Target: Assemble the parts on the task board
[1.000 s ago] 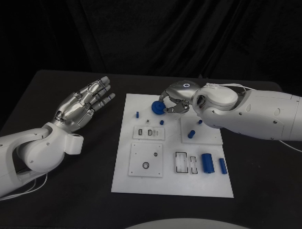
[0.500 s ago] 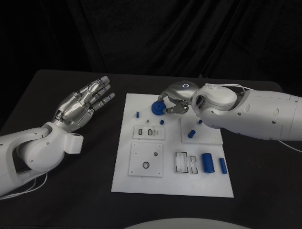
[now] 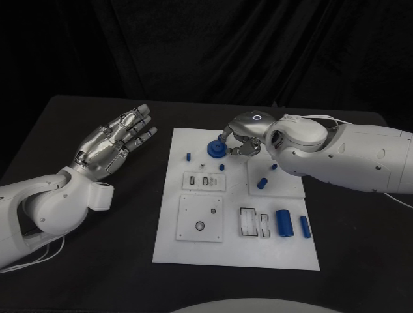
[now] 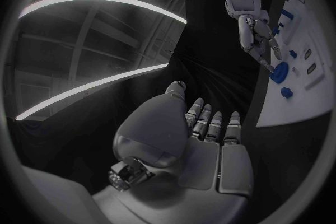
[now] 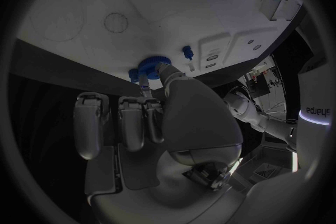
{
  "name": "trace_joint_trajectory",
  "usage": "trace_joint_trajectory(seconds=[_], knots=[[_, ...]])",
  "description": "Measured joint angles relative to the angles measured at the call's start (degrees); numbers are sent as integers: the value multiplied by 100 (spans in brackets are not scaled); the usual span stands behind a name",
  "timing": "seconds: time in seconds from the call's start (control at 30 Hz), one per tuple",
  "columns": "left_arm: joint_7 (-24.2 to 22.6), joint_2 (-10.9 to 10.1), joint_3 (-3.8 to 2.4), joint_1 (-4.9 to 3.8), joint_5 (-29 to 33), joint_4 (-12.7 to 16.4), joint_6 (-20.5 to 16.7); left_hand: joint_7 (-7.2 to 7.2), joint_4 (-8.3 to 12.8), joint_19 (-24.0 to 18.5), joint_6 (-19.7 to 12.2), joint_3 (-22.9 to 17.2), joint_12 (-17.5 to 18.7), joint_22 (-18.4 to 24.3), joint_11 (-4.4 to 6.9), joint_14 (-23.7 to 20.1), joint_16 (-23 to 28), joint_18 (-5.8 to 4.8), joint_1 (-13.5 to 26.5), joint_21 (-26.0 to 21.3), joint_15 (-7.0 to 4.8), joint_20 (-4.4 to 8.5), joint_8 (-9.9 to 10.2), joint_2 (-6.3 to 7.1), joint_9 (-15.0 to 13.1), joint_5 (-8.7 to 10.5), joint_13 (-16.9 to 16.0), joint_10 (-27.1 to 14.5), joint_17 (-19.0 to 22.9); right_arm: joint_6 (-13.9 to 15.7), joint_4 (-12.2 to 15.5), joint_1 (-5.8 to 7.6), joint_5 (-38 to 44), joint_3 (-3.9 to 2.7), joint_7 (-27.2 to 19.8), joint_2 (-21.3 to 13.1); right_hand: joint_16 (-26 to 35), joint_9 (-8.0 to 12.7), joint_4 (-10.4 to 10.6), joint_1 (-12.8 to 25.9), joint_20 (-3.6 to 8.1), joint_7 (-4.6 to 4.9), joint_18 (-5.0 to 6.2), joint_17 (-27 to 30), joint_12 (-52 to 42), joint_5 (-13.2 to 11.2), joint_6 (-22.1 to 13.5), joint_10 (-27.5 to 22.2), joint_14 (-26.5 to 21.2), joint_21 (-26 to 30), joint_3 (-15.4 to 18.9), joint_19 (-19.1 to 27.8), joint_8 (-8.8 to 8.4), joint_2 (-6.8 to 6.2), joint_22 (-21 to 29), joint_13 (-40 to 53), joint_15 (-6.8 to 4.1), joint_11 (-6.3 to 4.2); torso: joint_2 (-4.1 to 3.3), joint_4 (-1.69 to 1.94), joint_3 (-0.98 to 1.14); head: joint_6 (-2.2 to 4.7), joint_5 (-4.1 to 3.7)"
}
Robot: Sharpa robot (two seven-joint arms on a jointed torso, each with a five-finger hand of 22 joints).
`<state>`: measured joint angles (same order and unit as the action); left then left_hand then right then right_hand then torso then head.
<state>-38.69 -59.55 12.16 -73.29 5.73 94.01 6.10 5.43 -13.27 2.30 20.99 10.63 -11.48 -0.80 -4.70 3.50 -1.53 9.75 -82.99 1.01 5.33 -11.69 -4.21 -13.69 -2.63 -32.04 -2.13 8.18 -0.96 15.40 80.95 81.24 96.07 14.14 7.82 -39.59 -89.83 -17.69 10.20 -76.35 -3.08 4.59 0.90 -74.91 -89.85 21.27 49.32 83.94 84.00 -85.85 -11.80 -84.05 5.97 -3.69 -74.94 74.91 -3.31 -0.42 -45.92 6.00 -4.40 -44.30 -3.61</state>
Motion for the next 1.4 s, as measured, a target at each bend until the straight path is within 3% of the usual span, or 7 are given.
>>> trace_joint_trajectory(seconds=[0.27, 0.63, 0.9, 1.03, 1.2, 1.4], knots=[[2, -9, 0, 0, 0, -1, 4, 0, 0, 0, 0, 0, 0, 0, 0, 0, 0, 0, 0, 0, 0, 0, 0, 0, 0, 0, 0, 0, 0, -10, 50, -11, 1, 1, 0, -139, 0, -85, -2, 31, 0, 7, 0, 0, 0, 0, 492, 0, 0, 22, -30, 0, 125, 31, 1, 4, 0, 0, 2, -4, -1, 1, 9], [5, -92, 0, 1, 2, 21, 5, 0, 0, 0, 0, 0, 0, 0, 0, 0, 0, 0, 0, 0, 0, 0, 0, 0, 0, 0, 0, 0, 0, 127, 419, -4, 2, 1, 0, -711, 0, -119, -2, 31, 0, 7, 0, 0, 0, 0, 593, 0, 0, 50, -30, 0, 169, 31, 1, 3, 0, 0, 2, -6, 1, 31, -1], [6, -90, 0, 1, 3, 47, 3, 0, 0, 21, 0, 0, 0, 0, 0, 0, 0, -1, 0, 22, 0, -21, 0, 0, 0, 0, 0, 0, 0, 329, 1088, 259, 4, -2, 95, -1627, 0, -30, 60, 69, 0, -44, 0, 0, 0, -603, 396, 0, 0, 98, 52, 0, -82, -7, 1, 2, 0, 0, 3, -13, 3, 70, -47], [7, -87, 0, 1, 3, 53, 3, 0, 0, 21, 0, 0, 0, 0, 0, 0, 0, 0, 0, 22, 0, -21, 0, 0, 0, 0, 0, 0, 0, 450, 1378, 304, 5, 3, 166, -2089, 0, 89, 93, 10, 12, -94, 0, 0, 0, -765, 132, 17, -4, 98, 98, 12, -229, -65, 2, 2, -48, -17, 9, -24, 1, 81, -41], [7, -90, 0, 1, 3, 53, 2, 0, 0, 20, 0, 0, 0, 0, 0, 0, 0, 0, 0, 22, 0, -21, 0, 0, 0, 0, 0, 0, 0, 579, 1563, 271, 5, 8, 252, -2538, 0, 203, 141, 5, 42, -122, 0, 0, 0, -940, -52, 0, -4, 133, 146, -1, -231, -70, 2, 2, -48, -41, 19, -35, -5, 48, -63], [7, -71, 0, 1, 3, 52, 2, 0, 17, 0, 0, -16, 0, 0, 0, 0, 0, 0, 0, 22, 0, -41, 0, 0, -6, 0, 0, 0, 0, 705, 1574, 98, 5, 18, 327, -2809, 0, 255, 196, -17, 42, -105, 0, 0, 0, -1049, -135, -1, -4, 161, 201, -1, -231, -92, 2, 2, -48, -40, 31, -29, -12, 38, -121]])
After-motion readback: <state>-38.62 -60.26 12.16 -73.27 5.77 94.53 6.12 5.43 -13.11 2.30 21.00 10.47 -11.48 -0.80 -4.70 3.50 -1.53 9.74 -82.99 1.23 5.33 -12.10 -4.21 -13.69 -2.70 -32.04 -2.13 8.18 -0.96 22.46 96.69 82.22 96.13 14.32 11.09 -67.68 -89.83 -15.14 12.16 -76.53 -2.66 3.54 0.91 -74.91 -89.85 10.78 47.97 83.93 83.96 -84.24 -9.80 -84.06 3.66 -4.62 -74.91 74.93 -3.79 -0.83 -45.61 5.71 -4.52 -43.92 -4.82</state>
